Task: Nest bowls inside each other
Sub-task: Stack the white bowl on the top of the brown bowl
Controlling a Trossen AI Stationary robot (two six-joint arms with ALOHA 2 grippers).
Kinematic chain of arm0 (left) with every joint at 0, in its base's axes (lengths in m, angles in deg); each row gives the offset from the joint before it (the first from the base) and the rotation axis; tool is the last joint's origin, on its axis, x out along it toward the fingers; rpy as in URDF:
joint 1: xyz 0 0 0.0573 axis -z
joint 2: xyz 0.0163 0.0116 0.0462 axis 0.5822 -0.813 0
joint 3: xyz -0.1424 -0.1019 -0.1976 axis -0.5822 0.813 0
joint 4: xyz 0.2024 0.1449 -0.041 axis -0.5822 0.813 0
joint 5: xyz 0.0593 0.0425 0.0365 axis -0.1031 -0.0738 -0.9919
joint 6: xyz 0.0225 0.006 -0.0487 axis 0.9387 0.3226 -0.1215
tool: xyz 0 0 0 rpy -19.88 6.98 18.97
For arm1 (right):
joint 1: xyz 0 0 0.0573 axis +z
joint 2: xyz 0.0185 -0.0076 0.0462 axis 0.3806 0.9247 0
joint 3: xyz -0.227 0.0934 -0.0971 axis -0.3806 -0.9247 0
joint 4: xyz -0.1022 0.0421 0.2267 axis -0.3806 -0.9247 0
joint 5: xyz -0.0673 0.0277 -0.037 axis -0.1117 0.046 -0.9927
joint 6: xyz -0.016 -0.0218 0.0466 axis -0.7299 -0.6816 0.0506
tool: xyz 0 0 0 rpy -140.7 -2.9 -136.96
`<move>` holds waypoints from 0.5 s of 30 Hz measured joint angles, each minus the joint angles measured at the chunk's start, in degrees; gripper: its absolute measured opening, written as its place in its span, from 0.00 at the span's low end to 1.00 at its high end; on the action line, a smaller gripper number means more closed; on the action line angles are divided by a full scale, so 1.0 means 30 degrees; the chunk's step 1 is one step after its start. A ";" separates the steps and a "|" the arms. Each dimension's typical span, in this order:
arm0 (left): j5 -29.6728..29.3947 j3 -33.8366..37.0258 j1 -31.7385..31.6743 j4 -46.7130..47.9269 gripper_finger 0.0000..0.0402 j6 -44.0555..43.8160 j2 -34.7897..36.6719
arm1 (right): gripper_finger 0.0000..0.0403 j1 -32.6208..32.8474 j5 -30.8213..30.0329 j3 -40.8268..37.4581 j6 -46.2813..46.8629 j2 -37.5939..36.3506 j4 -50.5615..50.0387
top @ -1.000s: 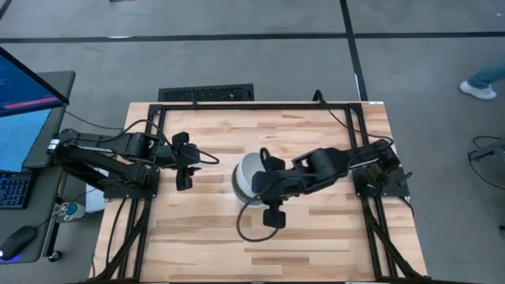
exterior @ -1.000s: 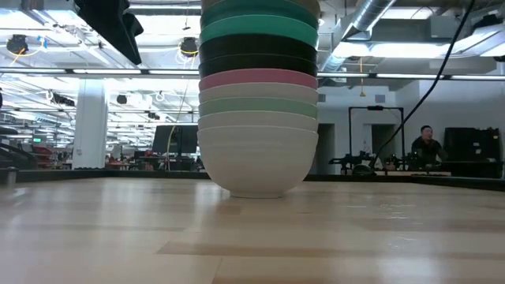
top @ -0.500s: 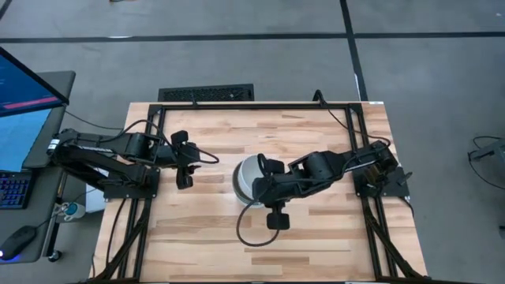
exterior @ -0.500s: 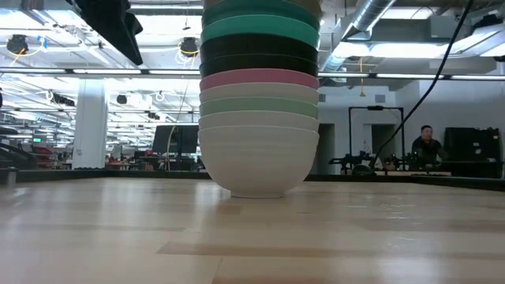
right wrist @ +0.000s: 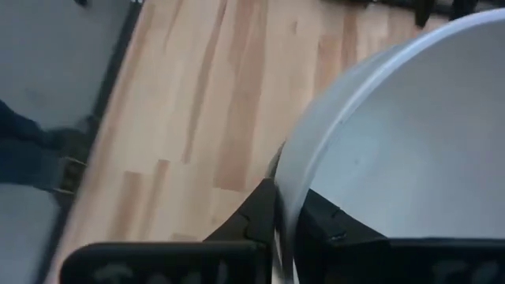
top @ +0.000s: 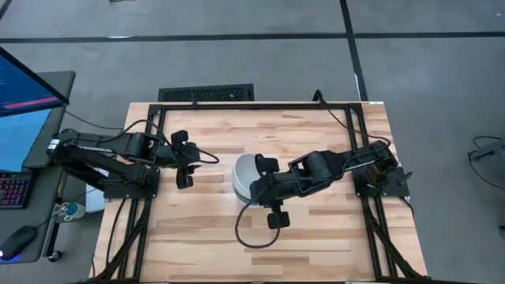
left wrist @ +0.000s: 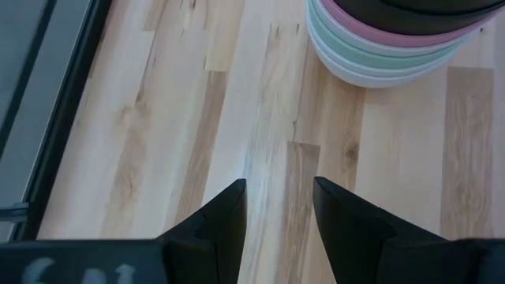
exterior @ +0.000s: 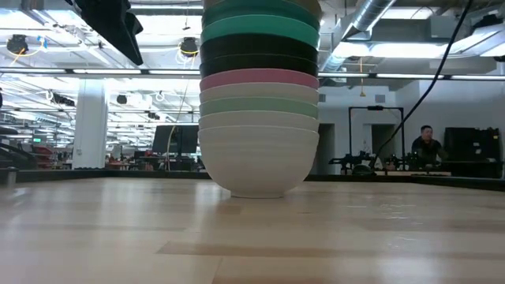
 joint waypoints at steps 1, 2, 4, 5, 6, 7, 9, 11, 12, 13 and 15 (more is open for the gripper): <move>0.0000 0.0000 -0.0003 0.0000 0.35 0.0000 0.0000 | 0.12 0.0055 -0.0305 0.0000 -0.0611 0.0000 0.0003; 0.0000 0.0000 -0.0007 0.0000 0.35 0.0000 0.0000 | 0.12 0.0092 -0.0618 0.0000 -0.1175 0.0000 -0.0004; 0.0007 0.0000 -0.0007 0.0000 0.35 0.0000 0.0000 | 0.13 0.0113 -0.0804 0.0000 -0.2266 0.0000 -0.0042; 0.0006 -0.0001 -0.0007 0.0000 0.35 0.0000 0.0000 | 0.13 0.0113 -0.0789 0.0000 -0.2720 0.0000 -0.0150; 0.0007 0.0000 -0.0007 0.0000 0.35 0.0000 0.0000 | 0.13 0.0108 -0.0796 0.0004 -0.3158 0.0000 -0.0369; 0.0007 0.0000 -0.0005 0.0000 0.35 0.0000 0.0000 | 0.13 0.0098 -0.0801 0.0004 -0.3619 0.0000 -0.0722; 0.0007 0.0000 -0.0007 0.0002 0.35 0.0000 0.0000 | 0.13 0.0113 -0.0827 0.0002 -0.4447 0.0000 -0.1619; 0.0007 0.0000 -0.0001 0.0007 0.35 0.0001 0.0000 | 0.13 0.0121 -0.0859 0.0001 -0.5351 0.0000 -0.2476; 0.0007 0.0000 -0.0007 0.0007 0.35 0.0000 0.0000 | 0.13 0.0127 -0.0986 0.0000 -0.5833 0.0000 -0.2944; 0.0007 0.0000 -0.0007 0.0007 0.35 0.0000 0.0000 | 0.13 0.0134 -0.1317 0.0000 -0.6320 0.0000 -0.3326; 0.0007 0.0000 -0.0007 0.0007 0.35 0.0005 0.0000 | 0.13 0.0136 -0.1897 0.0002 -0.7487 -0.0006 -0.3922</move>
